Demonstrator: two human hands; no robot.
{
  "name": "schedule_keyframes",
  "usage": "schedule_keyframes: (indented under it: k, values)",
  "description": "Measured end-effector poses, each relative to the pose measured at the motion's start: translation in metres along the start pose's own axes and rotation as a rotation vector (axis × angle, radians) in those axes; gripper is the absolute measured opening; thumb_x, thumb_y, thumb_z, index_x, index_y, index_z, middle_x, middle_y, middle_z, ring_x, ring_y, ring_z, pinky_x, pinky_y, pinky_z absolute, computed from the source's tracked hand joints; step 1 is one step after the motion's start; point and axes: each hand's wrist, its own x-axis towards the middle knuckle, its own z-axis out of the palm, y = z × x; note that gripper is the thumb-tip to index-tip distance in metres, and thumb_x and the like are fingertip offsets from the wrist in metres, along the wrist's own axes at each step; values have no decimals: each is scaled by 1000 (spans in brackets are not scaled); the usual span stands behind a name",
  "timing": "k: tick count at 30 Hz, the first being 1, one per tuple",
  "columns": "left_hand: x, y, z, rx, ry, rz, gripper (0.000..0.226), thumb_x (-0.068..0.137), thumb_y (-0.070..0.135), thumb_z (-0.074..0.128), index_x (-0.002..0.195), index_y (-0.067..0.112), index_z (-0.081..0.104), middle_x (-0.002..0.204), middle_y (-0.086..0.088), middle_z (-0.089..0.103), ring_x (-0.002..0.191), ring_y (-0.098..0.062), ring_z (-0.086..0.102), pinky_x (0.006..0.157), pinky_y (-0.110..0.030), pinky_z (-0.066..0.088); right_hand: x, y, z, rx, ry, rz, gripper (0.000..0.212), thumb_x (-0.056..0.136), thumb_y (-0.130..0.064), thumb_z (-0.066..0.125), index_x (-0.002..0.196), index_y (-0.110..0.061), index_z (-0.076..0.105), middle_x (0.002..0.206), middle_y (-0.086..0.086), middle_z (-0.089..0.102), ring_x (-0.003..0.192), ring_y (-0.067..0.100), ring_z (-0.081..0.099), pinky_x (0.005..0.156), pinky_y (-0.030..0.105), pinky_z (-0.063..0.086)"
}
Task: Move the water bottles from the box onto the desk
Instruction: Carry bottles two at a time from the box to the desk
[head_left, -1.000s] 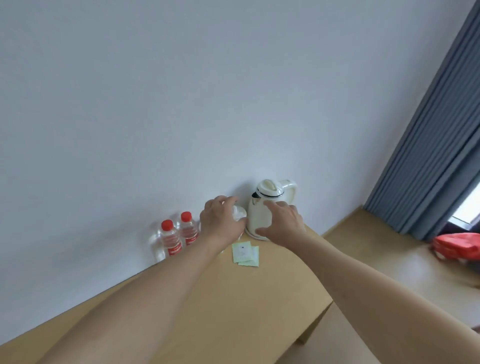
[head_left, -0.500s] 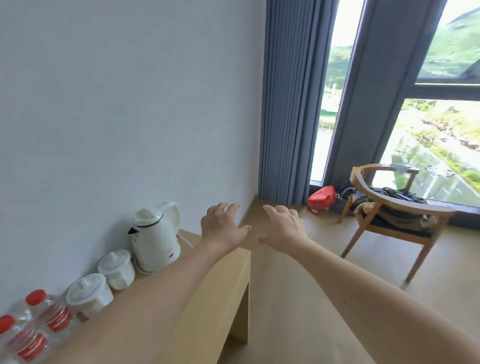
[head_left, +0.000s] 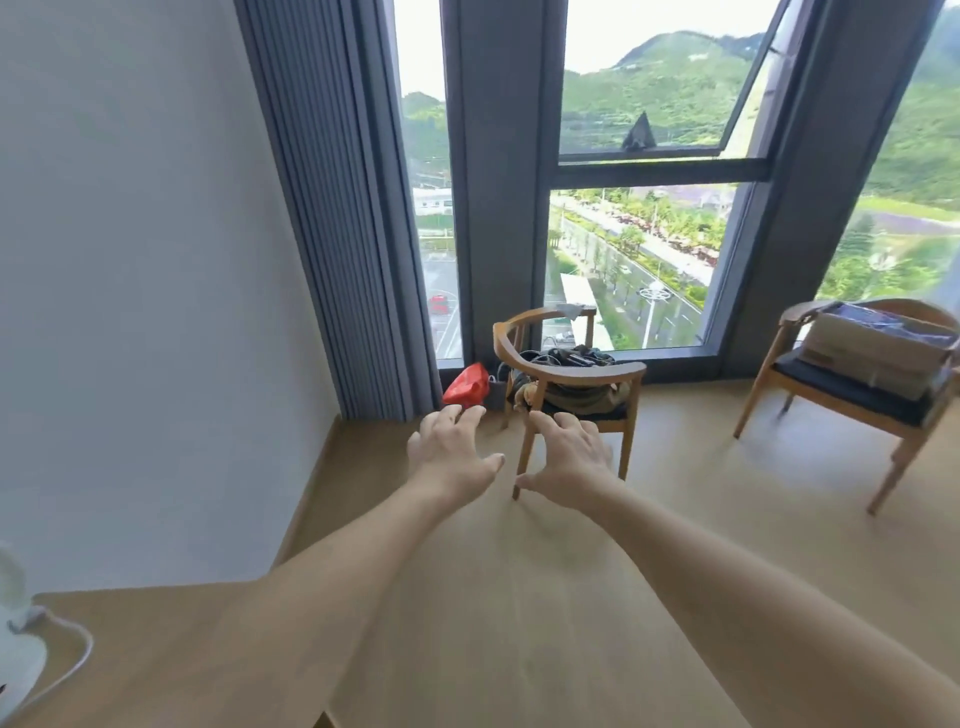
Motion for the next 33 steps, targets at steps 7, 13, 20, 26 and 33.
schedule_keyframes:
  k: [7, 13, 20, 26, 33]
  values:
    - [60, 127, 67, -64, -98, 119, 75, 89, 55, 68, 154, 31, 41, 160, -3, 41, 148, -27, 33, 119, -49, 31, 19, 135, -39, -20, 55, 184, 97, 77, -56, 78, 156, -35, 26, 157, 4, 37, 141, 30, 34, 109, 48, 35]
    - [96, 220, 121, -120, -214, 259, 76, 89, 52, 71, 155, 31, 41, 161, -3, 39, 150, -28, 30, 120, -51, 29, 20, 236, -55, -25, 55, 389, 94, 74, -61, 77, 152, -37, 30, 152, 1, 43, 136, 29, 40, 104, 46, 38]
    - [160, 312, 187, -179, -316, 421, 75, 88, 52, 72, 154, 33, 40, 161, -1, 39, 149, -26, 31, 119, -48, 31, 44, 324, -68, -13, 100, 594, 94, 76, -59, 75, 154, -37, 28, 153, 0, 41, 138, 27, 38, 105, 42, 37]
    - [249, 376, 232, -221, -365, 593, 77, 87, 49, 72, 155, 32, 40, 160, 0, 39, 147, -24, 32, 117, -45, 33, 104, 386, -91, 14, 152, 757, 95, 77, -56, 75, 156, -35, 26, 155, 2, 38, 141, 28, 35, 109, 43, 35]
    - [363, 438, 253, -217, -409, 710, 75, 87, 41, 72, 154, 31, 40, 159, -2, 40, 148, -25, 31, 119, -46, 34, 192, 433, -128, 23, 195, 871, 92, 81, -54, 75, 156, -33, 26, 157, 2, 36, 143, 28, 33, 110, 43, 35]
